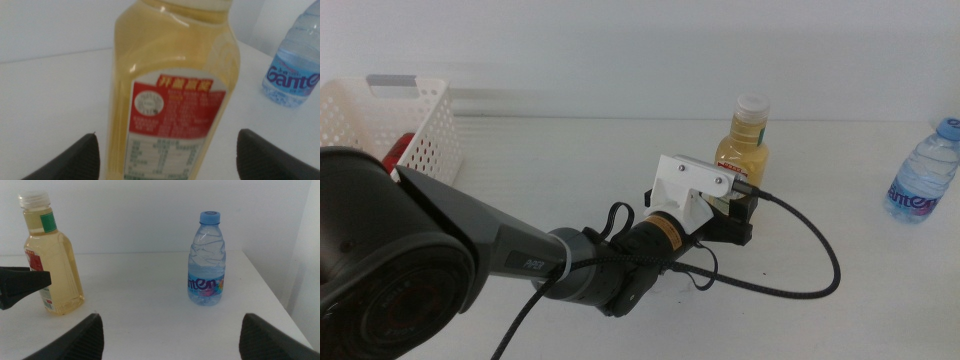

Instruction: Use arms to grab the bottles and put them into the dustbin to the left of the table.

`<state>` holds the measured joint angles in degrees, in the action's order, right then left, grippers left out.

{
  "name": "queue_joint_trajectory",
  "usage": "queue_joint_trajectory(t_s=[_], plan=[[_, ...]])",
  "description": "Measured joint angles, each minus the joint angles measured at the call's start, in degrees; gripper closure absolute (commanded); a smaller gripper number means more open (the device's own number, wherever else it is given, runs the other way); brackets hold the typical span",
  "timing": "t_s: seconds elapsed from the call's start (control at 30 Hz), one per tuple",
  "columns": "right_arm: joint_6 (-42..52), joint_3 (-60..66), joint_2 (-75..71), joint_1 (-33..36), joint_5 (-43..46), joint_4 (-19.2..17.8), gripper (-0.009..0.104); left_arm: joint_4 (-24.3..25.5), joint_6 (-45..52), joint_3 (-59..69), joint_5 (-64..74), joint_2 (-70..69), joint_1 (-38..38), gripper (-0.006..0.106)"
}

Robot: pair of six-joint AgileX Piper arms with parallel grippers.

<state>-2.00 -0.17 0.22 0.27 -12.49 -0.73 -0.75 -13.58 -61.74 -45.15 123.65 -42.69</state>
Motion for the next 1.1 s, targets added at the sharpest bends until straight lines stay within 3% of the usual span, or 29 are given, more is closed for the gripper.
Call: queue_joint_trajectory(t_s=[0.77, 0.87, 0.93, 1.07, 1.1], plan=[[0.00, 0.00, 0.00, 0.00, 0.00, 0.00, 0.014, -3.17, 1.73, -14.00, 2.85, 10.94, -0.04, 0.009], [0.00, 0.00, 0.00, 0.00, 0.00, 0.00, 0.014, -3.95, 2.73, -14.21, 2.83, 10.94, -0.13, 0.023], [0.00, 0.00, 0.00, 0.00, 0.00, 0.00, 0.014, -4.10, 3.18, -14.21, 2.83, 10.94, -0.13, 0.043], [0.00, 0.00, 0.00, 0.00, 0.00, 0.00, 0.014, -2.43, 3.46, -13.51, 11.42, 7.20, 0.88, 0.099], [0.00, 0.00, 0.00, 0.00, 0.00, 0.00, 0.014, -2.17, 3.56, -12.87, 16.70, 4.79, 1.10, 0.102]])
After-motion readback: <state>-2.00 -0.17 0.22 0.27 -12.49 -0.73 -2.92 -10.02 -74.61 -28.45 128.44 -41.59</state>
